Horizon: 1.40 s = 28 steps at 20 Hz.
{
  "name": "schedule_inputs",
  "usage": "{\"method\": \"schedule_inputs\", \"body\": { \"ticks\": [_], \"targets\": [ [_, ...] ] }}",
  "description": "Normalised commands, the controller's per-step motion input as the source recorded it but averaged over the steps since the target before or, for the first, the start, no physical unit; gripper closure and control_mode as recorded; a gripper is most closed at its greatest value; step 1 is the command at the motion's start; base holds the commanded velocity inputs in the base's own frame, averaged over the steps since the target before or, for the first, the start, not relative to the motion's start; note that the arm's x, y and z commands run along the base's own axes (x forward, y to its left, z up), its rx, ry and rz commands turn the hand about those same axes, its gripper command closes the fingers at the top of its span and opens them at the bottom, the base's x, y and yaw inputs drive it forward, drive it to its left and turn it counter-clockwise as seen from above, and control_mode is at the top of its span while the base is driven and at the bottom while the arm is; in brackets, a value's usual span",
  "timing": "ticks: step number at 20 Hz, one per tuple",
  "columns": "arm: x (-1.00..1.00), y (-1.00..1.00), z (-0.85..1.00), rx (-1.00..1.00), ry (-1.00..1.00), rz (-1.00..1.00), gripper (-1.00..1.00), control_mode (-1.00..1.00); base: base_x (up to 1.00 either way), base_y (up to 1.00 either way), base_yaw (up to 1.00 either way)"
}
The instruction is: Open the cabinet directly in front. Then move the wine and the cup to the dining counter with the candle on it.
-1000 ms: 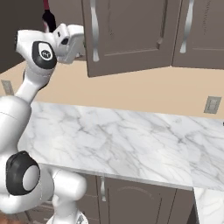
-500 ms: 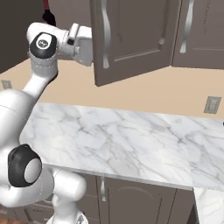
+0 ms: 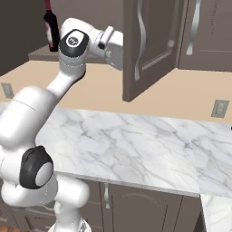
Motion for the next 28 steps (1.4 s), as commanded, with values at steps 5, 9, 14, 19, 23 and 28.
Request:
{"method": "schedule_inputs", "body": {
  "ticks": [5,9,14,19,23,28],
  "targets": [
    [-0.08,-1.00,-0.01,0.16,-0.23,-0.03,-1.00,-1.00,0.00,0.00,0.00],
    [-0.03,-0.66,0.00,0.13,-0.14,0.00,-1.00,-1.00,0.00,0.00,0.00],
    [-0.41,0.53,-0.07,-0.01,-0.12,0.16,-1.00,-1.00,0.00,0.00,0.00],
    [-0.28,1.00,-0.25,0.00,-0.10,0.42,-1.00,-1.00,0.00,0.00,0.00],
    [-0.11,1.00,-0.05,0.00,-0.06,0.45,-1.00,-1.00,0.00,0.00,0.00],
    [0.00,0.83,0.03,0.14,-0.07,0.53,-1.00,-1.00,0.00,0.00,0.00]
  ]
}}
